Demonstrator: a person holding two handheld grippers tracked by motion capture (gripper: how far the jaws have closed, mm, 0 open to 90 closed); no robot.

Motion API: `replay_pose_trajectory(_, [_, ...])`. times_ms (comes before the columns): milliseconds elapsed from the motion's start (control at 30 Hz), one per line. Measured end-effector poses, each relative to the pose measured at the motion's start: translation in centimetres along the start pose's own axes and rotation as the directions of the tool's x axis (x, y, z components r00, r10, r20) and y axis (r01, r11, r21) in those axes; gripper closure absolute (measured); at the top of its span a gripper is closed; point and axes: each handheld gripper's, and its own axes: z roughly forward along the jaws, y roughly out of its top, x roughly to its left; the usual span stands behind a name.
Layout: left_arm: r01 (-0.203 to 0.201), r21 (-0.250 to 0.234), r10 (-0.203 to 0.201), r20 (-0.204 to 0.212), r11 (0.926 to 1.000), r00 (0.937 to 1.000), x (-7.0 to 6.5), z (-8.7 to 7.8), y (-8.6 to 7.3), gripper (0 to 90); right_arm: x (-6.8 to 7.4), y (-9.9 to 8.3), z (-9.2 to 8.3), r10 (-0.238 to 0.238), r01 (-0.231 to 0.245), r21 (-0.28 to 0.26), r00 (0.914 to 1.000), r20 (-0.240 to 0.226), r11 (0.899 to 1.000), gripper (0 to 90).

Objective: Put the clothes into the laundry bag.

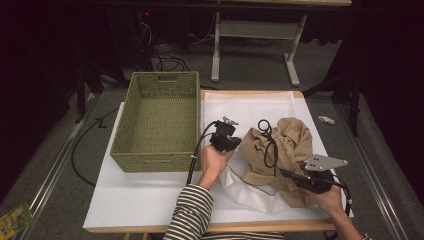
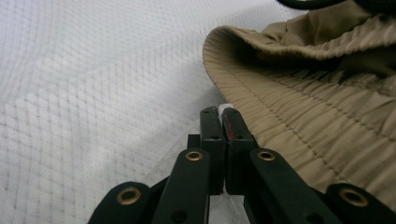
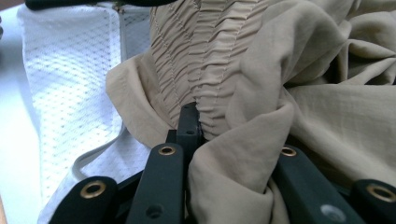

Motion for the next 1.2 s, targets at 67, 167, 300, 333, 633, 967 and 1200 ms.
replay_pose_trajectory(67, [-0.003, -0.017, 0.003, -0.001, 0.9998, 1.0000, -0.1, -0.2, 0.2, 89.2, 0.3, 0.0, 0.1, -0.010, 0.010, 0.010, 0.9999, 0.005, 1.000, 74.9])
replay_pose_trajectory(167, [0.015, -0.037, -0.015, 0.015, 0.9992, 0.9998, 0.0, -0.5, 0.3, 89.2, 0.7, 0.2, 0.6, -0.031, 0.031, 0.036, 0.9995, 0.007, 0.999, 74.8])
replay_pose_trajectory(300, [0.001, -0.067, 0.000, 0.016, 0.9977, 0.9999, -0.4, -1.3, 0.5, 89.2, 1.3, 0.6, 1.6, -0.052, 0.050, 0.077, 0.9985, 0.018, 0.996, 74.6])
replay_pose_trajectory(333, [-0.002, -0.074, 0.004, 0.018, 0.9973, 0.9998, -0.6, -1.6, 0.5, 89.3, 1.5, 0.7, 1.9, -0.060, 0.058, 0.095, 0.9980, 0.020, 0.994, 74.6])
replay_pose_trajectory(633, [-0.040, -0.145, 0.050, 0.060, 0.9886, 0.9970, -2.0, -4.1, 1.3, 89.3, 2.0, 1.5, 4.6, -0.084, 0.074, 0.195, 0.9955, 0.044, 0.978, 74.4])
replay_pose_trajectory(967, [-0.071, -0.169, 0.084, 0.073, 0.9830, 0.9938, -2.9, -4.6, 0.8, 89.2, 0.7, 1.7, 7.2, -0.021, -0.001, 0.208, 0.9945, 0.103, 0.978, 71.0])
replay_pose_trajectory(1200, [-0.048, -0.166, 0.060, 0.067, 0.9849, 0.9960, -2.1, -4.7, 0.4, 89.2, 1.1, 1.6, 5.6, -0.002, -0.013, 0.150, 0.9949, 0.101, 0.989, 47.6])
